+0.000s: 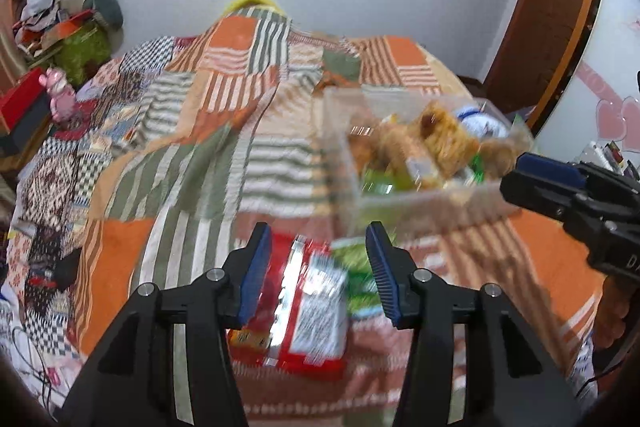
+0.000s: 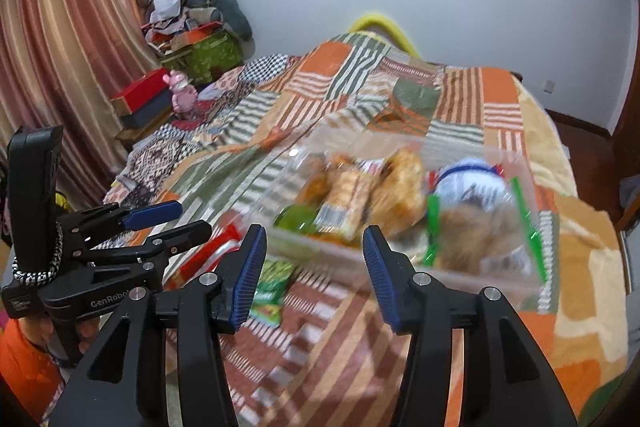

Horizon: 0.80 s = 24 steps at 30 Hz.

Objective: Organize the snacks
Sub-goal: 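Grasp the red snack bag with left tool while right tool grasps the green pea bag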

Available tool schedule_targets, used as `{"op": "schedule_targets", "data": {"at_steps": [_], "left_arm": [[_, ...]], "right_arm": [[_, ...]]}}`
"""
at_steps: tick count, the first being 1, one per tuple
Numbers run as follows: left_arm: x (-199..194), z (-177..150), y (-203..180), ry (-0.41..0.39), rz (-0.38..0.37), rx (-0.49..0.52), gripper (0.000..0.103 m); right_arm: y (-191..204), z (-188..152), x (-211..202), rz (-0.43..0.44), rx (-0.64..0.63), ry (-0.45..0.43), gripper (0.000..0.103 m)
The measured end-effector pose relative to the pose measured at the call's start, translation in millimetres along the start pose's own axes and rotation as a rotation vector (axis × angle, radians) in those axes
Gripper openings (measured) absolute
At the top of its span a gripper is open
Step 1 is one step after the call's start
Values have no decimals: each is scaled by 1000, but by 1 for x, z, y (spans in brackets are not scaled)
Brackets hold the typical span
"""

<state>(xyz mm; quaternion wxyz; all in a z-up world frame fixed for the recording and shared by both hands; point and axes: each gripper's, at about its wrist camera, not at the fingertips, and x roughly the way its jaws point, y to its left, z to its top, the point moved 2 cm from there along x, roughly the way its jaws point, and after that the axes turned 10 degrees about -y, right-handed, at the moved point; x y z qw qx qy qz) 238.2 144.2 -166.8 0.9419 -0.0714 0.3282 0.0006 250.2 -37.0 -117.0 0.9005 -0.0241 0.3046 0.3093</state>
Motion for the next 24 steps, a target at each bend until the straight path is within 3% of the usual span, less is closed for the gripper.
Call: {"op": "schedule_targets", "data": {"at_steps": [9,11,14,17,21,24], "left_arm": [[28,-57,7,160,-42,-17,52],[31,-59,5,141,-30,6,56],[32,-58,0,115,-8,51,69],[36,-56,1,101,12,73,71],[44,-54,13,101,30,63,89],[58,-58,20,142,3,58,91]], "right_arm": [[15,-22,24,7,-10,92,47],[17,-27,30,7,-10,116,47],[19,-34,39,9,-7,149,48],[20,-38,45,12,-4,173,49],[24,-43,53,10,-6,200,50],[27,-44,59,13,-8,216,50]]}}
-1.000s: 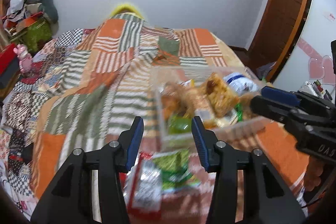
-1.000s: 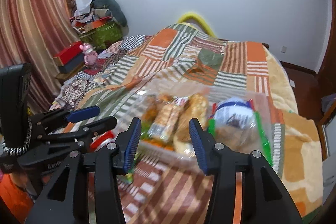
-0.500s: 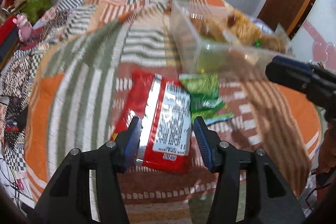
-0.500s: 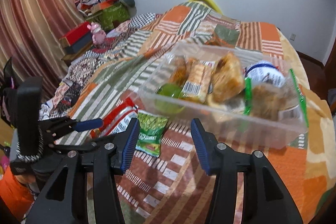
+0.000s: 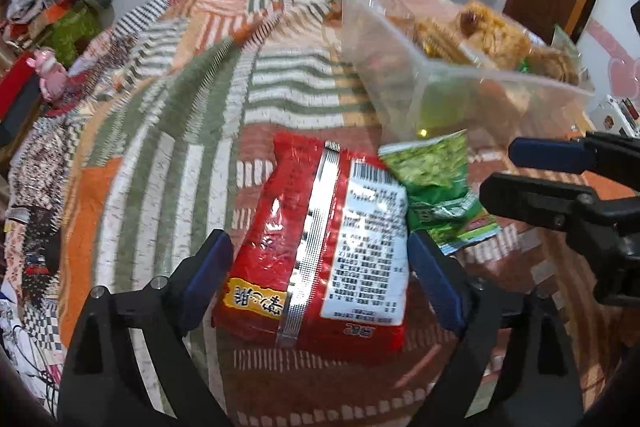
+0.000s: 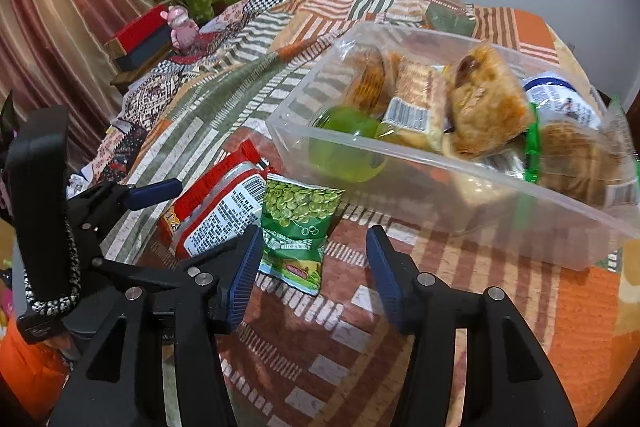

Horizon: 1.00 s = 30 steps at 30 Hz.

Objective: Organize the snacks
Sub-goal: 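Grasp the red snack bag with left tool while right tool grasps the green pea bag, then carry the red bag and green pea bag into the clear box and open both tools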

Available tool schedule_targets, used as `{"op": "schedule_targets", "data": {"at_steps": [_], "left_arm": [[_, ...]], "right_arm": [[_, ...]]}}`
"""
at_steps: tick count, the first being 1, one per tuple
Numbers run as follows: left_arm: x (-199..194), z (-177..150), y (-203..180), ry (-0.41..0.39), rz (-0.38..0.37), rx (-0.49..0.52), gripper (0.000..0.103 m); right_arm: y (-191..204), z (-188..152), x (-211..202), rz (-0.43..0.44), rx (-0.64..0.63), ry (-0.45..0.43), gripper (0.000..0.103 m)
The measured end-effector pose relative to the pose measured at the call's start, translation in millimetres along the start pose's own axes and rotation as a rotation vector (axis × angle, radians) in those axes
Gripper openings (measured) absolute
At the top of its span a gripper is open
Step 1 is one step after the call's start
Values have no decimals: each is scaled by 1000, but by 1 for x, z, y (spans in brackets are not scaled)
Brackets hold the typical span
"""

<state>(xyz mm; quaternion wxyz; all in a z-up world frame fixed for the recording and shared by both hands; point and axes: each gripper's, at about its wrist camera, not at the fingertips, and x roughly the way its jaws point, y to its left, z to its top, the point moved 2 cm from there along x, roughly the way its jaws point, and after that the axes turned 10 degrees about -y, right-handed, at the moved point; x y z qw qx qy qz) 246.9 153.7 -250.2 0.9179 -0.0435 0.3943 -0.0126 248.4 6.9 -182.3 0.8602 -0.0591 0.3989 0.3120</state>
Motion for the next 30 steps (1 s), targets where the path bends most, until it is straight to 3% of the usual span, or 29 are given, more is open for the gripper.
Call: {"op": "schedule_targets", "data": {"at_steps": [4,10,13,14,18,30], "left_arm": [[7,-2,9,-8,-20,-44,90],[-4,-4,12,-50,-39,-52,66],[-8,-7,10,-54,-45,-49,66],[-9,-8,9,-54,-42,-44,65],[-15,-9,6,-58,-40,-49,64],[-57,10,-13,-130,-34,-55,64]], "right_arm": [[4,1,11,0,-5,23,51],[11,-2,25,6,-5,52,51],[12,-5,29,10,3,61,49],[12,-5,29,8,-5,60,38],[11,-4,23,7,-10,46,32],[-4,1,-26,22,7,-48,30]]}}
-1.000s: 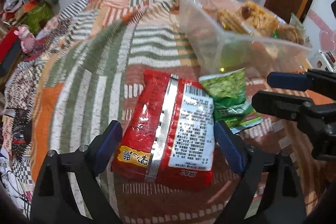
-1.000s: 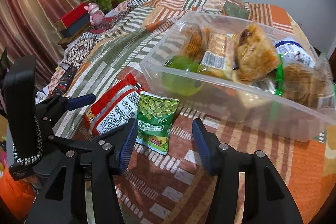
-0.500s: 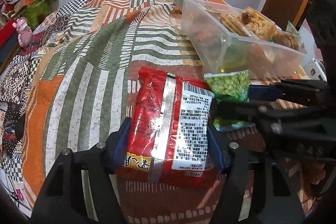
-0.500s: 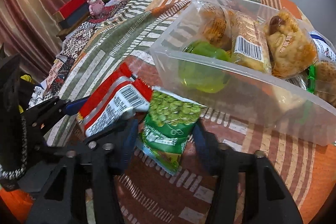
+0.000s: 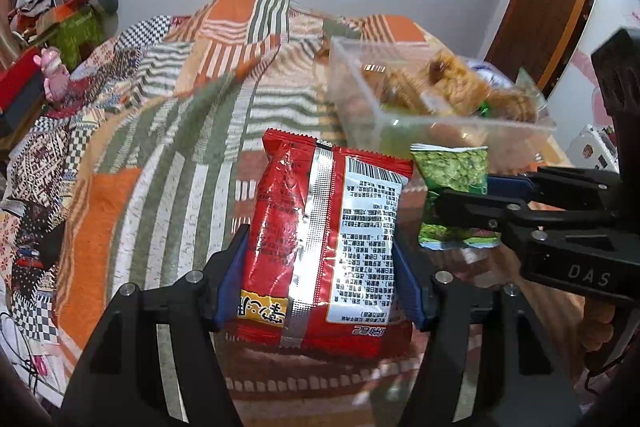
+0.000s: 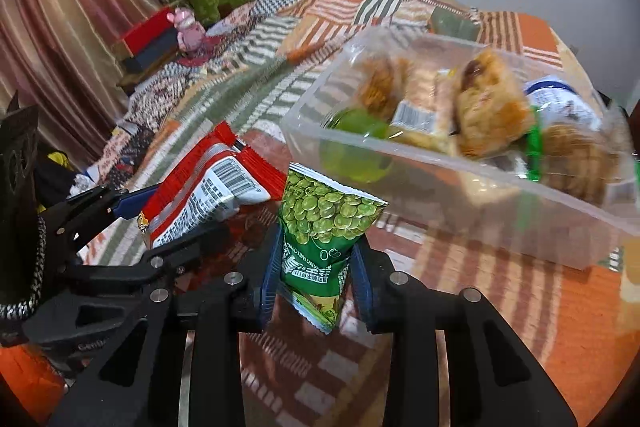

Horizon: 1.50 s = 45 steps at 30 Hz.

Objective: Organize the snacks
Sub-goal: 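Carry the red bag and green pea bag into the clear box and open both tools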

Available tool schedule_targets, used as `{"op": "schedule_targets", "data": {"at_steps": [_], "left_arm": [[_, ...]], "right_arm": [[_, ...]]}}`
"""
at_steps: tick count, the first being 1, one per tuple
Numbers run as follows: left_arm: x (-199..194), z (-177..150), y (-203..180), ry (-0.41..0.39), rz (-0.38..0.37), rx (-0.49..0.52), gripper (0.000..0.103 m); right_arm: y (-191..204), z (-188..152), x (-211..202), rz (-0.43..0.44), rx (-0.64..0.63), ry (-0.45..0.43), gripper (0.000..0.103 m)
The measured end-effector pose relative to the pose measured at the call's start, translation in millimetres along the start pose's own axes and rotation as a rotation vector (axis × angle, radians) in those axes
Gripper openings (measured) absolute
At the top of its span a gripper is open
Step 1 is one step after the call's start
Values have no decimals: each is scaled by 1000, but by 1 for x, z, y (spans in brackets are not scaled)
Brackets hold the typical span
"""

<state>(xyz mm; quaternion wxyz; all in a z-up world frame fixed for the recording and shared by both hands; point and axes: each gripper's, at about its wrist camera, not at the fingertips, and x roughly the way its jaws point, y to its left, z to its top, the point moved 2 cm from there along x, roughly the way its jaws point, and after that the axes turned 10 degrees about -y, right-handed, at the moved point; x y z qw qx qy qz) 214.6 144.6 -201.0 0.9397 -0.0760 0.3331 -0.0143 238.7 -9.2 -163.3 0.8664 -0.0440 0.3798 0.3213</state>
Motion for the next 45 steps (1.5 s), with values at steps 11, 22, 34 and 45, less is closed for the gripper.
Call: {"op": "schedule_targets", "data": {"at_steps": [11,22,34,45], "left_arm": [[-32,40,-39,-98,-25,19,64],[-1,79,-75,-133,-49,33,64],[66,110,-83,-119,-49,28,64],[97,101,-84,-100,8,31,66]], "right_arm": [[-30,15,-56,-52,34,-143,30],[-73,30,-53,-127,71,-177,30],[-93,38,-19,-149,59,-141,30],[-98,28,-15,-144,67,-103,33]]}}
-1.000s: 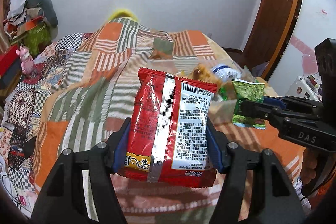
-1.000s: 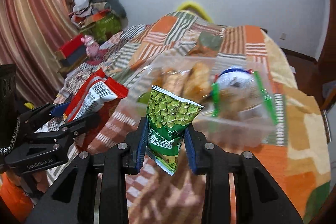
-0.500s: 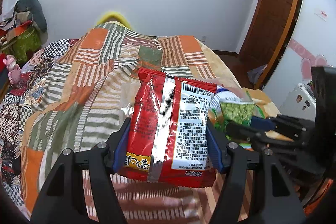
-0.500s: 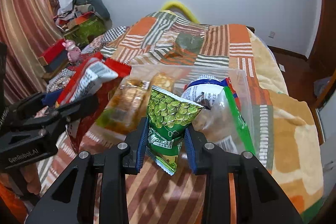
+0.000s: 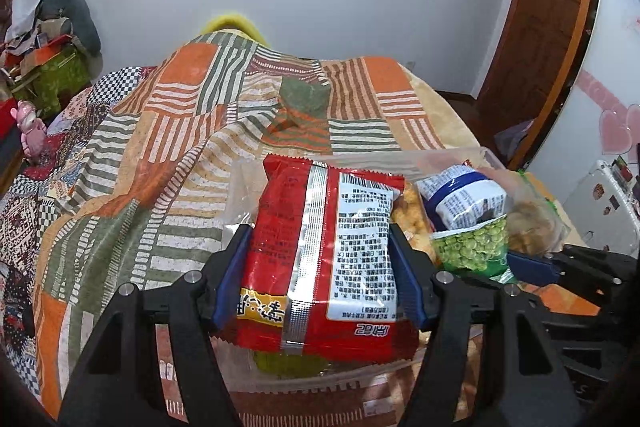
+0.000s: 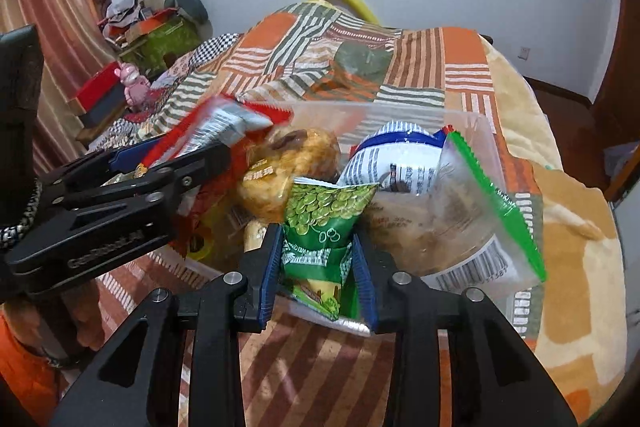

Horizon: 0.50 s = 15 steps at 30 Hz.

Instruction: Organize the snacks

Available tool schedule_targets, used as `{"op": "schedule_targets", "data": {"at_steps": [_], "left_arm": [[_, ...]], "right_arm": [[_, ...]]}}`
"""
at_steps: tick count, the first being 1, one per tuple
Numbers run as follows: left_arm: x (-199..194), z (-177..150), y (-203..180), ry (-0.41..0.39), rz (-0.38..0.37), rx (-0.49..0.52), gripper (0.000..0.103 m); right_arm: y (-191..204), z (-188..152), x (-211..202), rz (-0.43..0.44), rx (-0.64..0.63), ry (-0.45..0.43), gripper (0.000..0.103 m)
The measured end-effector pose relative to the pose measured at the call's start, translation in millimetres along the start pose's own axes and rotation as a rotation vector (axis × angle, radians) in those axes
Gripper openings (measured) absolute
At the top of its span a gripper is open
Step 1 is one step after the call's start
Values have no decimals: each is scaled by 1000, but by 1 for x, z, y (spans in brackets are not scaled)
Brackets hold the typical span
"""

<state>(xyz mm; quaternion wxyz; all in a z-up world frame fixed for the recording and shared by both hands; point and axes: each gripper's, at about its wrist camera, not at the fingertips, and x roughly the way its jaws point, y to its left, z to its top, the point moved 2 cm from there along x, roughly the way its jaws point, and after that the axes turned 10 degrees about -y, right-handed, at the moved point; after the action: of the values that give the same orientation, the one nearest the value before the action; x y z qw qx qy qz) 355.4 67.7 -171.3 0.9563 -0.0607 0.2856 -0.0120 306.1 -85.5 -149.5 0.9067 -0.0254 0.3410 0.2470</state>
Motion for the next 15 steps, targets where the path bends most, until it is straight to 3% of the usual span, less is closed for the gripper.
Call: {"op": "schedule_targets", "data": {"at_steps": [5,9,15], "left_arm": [[-17,2,0,10,-24,-11,67],[-48,10,-2,-36,-34,-4,67],[-114,27,-11,-142,-60,-8,67]], "right_arm": [[-1,2,-16,32,18,-15,34],[3,7,-34,52,23,-45,34],[12,22,-88,42,0,-157,34]]}}
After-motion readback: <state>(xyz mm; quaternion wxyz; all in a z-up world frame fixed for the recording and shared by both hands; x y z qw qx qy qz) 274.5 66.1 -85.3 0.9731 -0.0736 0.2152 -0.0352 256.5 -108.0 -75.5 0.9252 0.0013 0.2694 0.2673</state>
